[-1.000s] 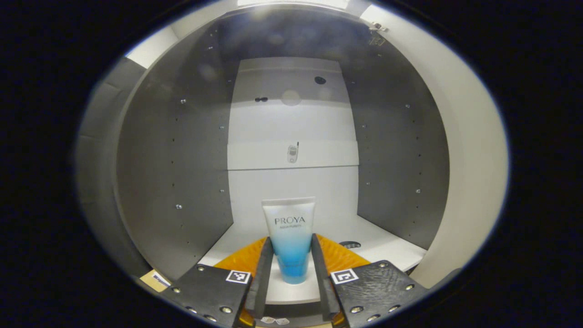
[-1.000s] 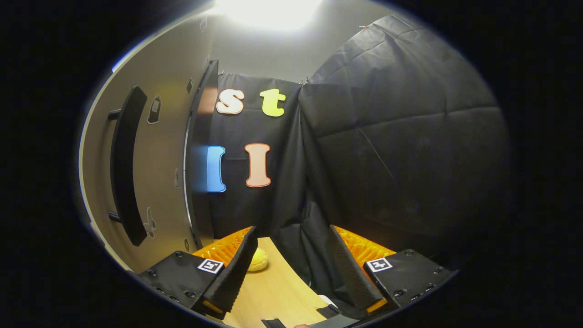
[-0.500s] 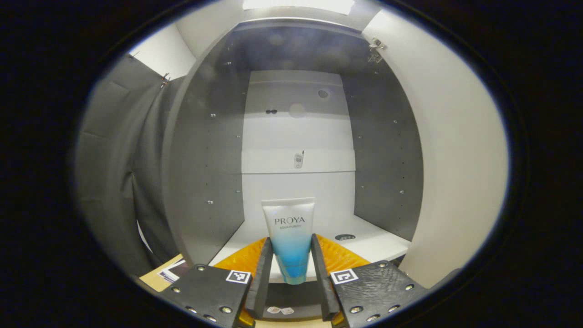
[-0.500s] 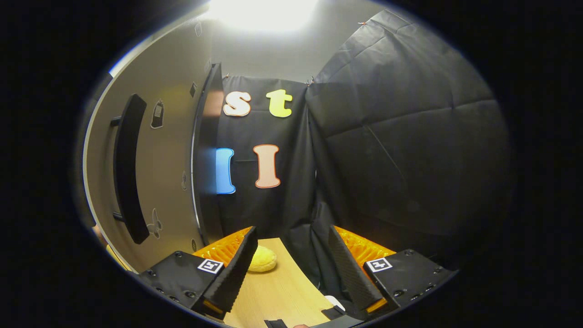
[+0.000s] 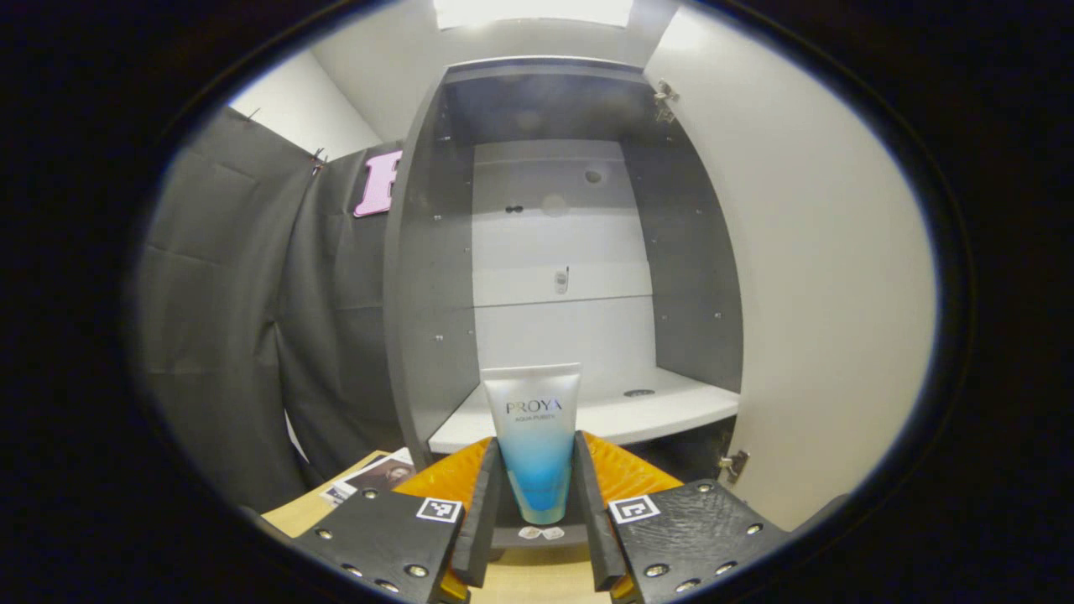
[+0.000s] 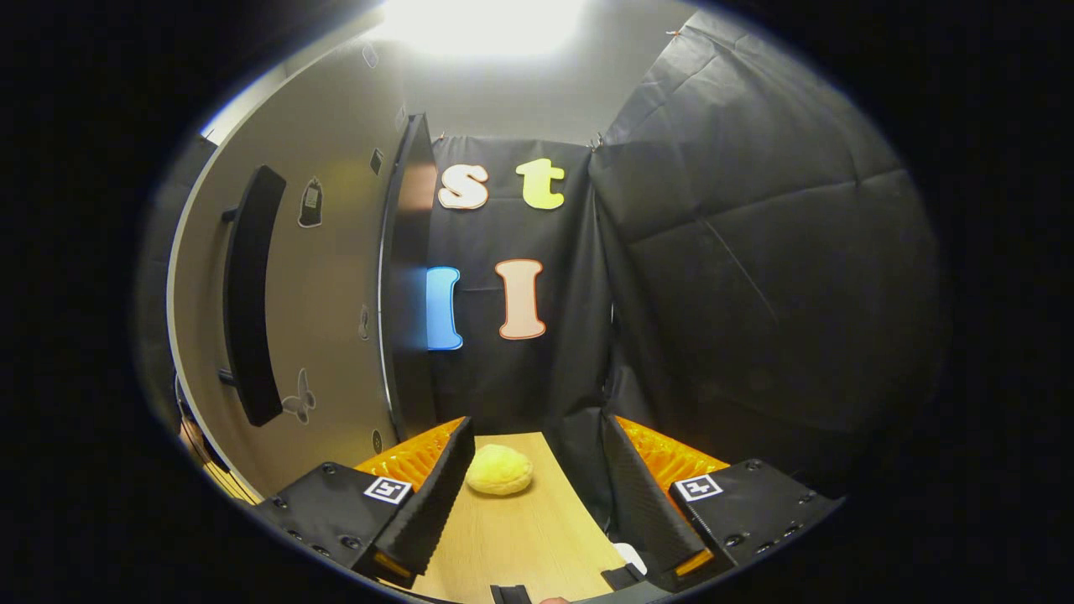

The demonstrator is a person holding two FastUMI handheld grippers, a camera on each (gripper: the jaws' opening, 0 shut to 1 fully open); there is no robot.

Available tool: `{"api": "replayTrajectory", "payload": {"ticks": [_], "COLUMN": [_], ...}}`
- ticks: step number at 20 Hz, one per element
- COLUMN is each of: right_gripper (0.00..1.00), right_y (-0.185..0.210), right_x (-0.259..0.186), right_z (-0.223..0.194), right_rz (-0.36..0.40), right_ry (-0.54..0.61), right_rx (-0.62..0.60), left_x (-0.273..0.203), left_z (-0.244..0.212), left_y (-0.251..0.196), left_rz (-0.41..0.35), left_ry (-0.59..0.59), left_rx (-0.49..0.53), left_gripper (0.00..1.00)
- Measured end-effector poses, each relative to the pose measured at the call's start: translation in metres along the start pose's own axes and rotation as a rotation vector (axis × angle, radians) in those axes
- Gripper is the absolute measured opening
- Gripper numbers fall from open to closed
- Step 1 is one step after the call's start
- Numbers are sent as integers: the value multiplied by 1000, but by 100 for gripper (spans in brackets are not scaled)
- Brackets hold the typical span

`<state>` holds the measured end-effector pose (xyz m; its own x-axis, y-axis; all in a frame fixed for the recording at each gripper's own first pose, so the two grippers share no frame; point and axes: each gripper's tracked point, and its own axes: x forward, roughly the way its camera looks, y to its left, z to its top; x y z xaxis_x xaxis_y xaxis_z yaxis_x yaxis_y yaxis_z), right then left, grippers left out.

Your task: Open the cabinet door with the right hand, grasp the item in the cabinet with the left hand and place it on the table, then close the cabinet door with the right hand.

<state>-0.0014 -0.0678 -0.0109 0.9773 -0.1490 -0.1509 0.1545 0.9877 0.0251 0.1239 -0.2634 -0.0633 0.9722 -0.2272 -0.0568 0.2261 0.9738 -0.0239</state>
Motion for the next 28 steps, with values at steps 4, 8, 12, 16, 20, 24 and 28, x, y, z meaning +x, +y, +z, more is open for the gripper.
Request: {"api": "replayTrajectory", "payload": {"ticks": [4, 8, 12, 16, 20, 24, 28], "right_gripper": [98, 98, 98, 98, 100, 98, 98], "right_y": [-3, -7, -10, -13, -1, 5, 10], "right_x": [1, 2, 4, 11, 17, 16, 17], "right_z": [-8, -8, -3, -1, -3, -7, -9], "right_rz": [22, 23, 3, -30, -6, -6, -4], "right_ry": [27, 25, -6, -23, 3, 13, 24], "right_rx": [13, 17, 12, 1, 8, -20, -33], "left_x": [-31, -57, -85, -111, -126, -129, -131], "left_z": [-32, -63, -103, -164, -206, -232, -259], "left_y": [8, 23, 34, 40, 50, 61, 63], "left_rz": [21, 33, 24, 30, 54, 73, 91], "left_ry": [25, 46, 65, 131, 171, 183, 210], "left_rx": [16, 15, 9, -7, -7, -24, -56], "left_gripper": [48, 49, 50, 50, 48, 48, 50]}}
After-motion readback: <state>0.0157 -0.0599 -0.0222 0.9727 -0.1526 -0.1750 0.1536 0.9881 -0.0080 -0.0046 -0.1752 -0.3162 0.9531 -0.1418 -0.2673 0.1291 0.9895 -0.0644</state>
